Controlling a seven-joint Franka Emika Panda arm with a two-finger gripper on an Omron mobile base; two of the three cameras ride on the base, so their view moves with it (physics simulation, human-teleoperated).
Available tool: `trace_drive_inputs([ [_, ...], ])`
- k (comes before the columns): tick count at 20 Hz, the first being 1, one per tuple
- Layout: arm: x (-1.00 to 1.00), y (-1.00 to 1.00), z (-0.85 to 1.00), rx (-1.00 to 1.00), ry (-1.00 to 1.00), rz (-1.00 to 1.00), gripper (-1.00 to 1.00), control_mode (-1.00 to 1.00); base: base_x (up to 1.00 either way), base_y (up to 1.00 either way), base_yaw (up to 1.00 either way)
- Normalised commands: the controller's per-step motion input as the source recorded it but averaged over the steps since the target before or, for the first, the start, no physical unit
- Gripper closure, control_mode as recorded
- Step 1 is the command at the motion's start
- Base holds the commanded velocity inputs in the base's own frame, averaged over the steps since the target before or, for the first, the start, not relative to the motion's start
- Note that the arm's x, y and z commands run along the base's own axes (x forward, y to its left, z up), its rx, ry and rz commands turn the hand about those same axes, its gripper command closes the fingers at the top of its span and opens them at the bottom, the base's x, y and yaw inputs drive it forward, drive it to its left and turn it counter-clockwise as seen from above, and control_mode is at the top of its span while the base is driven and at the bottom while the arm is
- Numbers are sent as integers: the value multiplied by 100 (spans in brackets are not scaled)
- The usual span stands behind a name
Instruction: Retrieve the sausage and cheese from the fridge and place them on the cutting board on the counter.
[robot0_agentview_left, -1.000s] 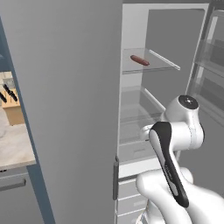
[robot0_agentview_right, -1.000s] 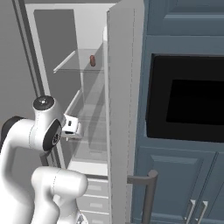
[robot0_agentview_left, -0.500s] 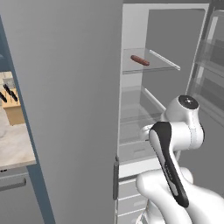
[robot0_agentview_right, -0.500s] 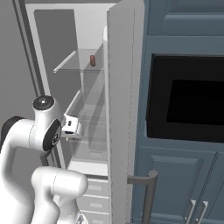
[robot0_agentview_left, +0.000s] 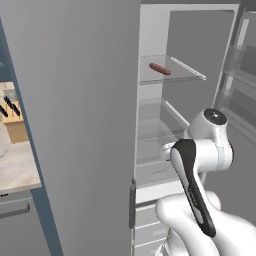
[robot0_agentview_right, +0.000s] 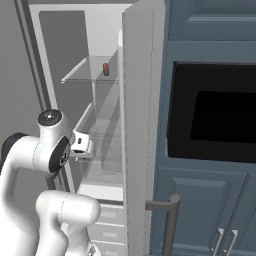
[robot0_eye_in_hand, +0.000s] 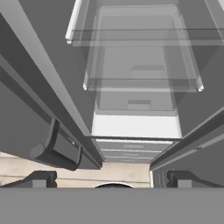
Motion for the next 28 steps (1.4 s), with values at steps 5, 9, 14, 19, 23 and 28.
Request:
trace_drive_inputs([
  [5, 0, 5, 7, -3, -12, 0, -100, -100, 0, 0, 0],
  [9, 0, 2, 25, -5, -23, 0, -100, -100, 0, 0, 0],
  [14, 1, -14, 25, -3, -17, 0, -100, -100, 0, 0, 0],
  [19, 3, -24, 40, 5, -14, -3, -100, -100, 0, 0, 0],
  [23, 7, -10, 47, 1, -17, -4, -100, -100, 0, 0, 0],
  [28, 18, 0, 50, 0, -17, -13, -100, -100, 0, 0, 0],
])
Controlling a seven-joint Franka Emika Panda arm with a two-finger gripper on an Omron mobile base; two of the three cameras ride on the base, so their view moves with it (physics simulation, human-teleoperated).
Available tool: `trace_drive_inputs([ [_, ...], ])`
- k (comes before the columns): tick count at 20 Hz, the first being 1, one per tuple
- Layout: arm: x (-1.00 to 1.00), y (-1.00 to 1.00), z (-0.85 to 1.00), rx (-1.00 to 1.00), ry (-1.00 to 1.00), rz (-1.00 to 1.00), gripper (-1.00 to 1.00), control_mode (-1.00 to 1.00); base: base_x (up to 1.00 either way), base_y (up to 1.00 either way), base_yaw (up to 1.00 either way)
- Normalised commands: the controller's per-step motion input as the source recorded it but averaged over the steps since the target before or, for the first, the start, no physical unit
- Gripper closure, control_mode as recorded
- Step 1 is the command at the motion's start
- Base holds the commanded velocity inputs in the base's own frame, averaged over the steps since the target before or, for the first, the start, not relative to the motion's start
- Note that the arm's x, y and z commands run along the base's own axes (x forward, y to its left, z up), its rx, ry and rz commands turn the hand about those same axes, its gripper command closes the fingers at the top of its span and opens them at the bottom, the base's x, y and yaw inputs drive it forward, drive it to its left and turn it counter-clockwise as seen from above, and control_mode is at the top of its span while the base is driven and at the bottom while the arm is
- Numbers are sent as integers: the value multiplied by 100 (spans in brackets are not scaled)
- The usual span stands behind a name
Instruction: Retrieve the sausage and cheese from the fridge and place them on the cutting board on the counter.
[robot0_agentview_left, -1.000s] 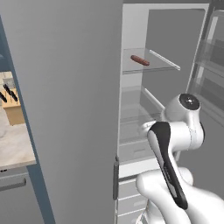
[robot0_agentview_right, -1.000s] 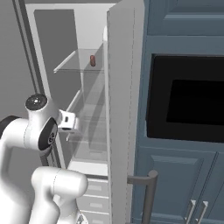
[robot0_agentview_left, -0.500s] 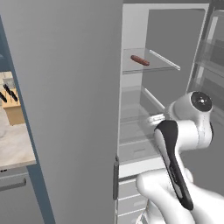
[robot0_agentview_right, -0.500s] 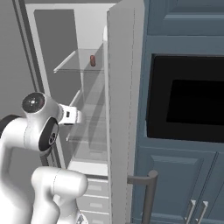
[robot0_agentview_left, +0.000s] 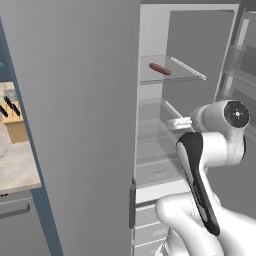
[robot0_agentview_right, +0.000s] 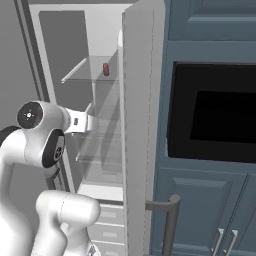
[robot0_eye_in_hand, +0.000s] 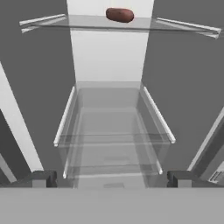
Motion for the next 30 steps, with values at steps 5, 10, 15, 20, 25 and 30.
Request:
trace_drive_inputs([
  [5, 20, -2, 52, 0, -14, -8, -100, -100, 0, 0, 0],
  [10, 17, -3, 53, 3, -5, 0, -100, -100, 0, 0, 0],
  [15, 15, 0, 58, 9, 4, 0, -100, -100, 0, 0, 0],
  [20, 16, -2, 58, 5, 2, 0, -100, -100, 0, 0, 0],
  [25, 28, -10, 30, 0, 5, -1, -100, -100, 0, 0, 0],
  [30, 42, -5, 0, 0, 0, 0, -100, -100, 0, 0, 0],
])
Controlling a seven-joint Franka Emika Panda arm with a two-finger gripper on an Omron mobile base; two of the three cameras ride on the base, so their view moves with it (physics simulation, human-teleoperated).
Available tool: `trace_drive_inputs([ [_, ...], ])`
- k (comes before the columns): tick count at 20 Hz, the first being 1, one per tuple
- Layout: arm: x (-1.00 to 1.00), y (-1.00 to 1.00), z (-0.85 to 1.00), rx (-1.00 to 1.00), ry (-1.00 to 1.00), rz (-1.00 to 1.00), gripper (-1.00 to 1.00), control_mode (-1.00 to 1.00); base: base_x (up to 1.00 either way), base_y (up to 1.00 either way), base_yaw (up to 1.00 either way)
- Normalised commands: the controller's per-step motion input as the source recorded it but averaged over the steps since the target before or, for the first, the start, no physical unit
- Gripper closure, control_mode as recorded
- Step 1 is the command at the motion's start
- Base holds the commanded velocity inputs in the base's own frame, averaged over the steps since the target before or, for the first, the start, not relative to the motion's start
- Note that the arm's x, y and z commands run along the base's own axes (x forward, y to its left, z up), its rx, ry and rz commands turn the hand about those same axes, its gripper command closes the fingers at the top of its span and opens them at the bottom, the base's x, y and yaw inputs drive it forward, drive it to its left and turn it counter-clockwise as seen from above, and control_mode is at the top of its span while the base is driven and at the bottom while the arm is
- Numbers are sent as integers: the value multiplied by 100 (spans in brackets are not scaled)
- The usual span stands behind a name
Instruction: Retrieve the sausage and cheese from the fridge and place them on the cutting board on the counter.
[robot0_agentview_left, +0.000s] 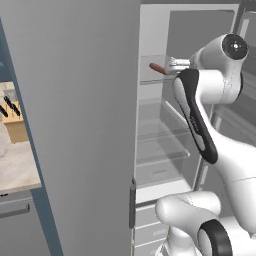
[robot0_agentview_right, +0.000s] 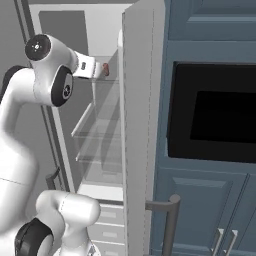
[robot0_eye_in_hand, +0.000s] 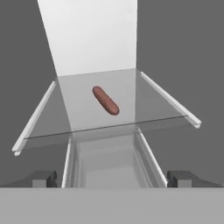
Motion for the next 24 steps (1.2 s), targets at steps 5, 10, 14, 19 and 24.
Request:
trace_drive_inputs([
  [5, 50, -4, -2, 0, 0, 5, -100, -100, 0, 0, 0],
  [10, 53, 0, -16, 0, 0, 12, -100, -100, 0, 0, 0],
  [14, 46, -3, -4, 0, 0, 17, -100, -100, 0, 0, 0],
  [19, 40, 0, -14, 0, -3, 19, -100, -100, 0, 0, 0],
  [24, 47, 0, 0, -2, 1, 3, -100, -100, 0, 0, 0],
])
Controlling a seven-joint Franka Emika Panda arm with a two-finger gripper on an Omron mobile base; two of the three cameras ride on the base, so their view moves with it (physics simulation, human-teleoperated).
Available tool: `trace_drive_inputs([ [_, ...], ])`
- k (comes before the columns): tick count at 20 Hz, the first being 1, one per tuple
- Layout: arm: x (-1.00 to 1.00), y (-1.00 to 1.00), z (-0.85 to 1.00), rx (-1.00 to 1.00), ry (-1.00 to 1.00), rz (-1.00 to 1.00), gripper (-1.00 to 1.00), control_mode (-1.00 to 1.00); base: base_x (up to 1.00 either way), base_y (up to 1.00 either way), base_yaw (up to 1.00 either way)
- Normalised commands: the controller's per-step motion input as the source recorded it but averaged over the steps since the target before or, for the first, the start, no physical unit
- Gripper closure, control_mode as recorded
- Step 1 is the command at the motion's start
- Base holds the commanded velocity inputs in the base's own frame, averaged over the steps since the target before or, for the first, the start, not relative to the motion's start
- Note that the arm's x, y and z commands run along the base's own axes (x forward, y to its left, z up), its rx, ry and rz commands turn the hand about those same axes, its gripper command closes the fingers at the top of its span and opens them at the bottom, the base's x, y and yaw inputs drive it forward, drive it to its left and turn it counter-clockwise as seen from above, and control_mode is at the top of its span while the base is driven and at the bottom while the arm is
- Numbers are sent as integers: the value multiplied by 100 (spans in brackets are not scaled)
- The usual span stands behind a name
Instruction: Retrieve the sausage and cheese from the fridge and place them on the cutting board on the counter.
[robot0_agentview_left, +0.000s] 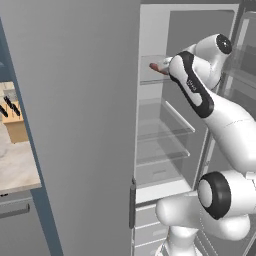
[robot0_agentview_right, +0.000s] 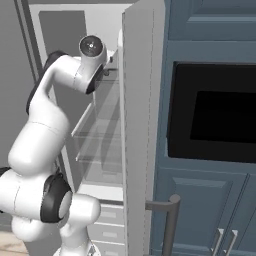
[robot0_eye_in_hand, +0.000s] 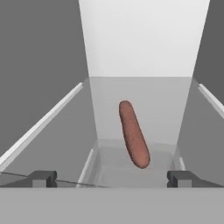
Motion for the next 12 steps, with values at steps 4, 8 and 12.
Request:
trace_drive_inputs([
  [4, 44, 0, -3, -2, 1, 1, -100, -100, 0, 0, 0],
  [8, 44, 0, -5, 0, 1, 1, -100, -100, 0, 0, 0],
  [12, 34, 0, -12, -1, 8, 2, -100, -100, 0, 0, 0],
])
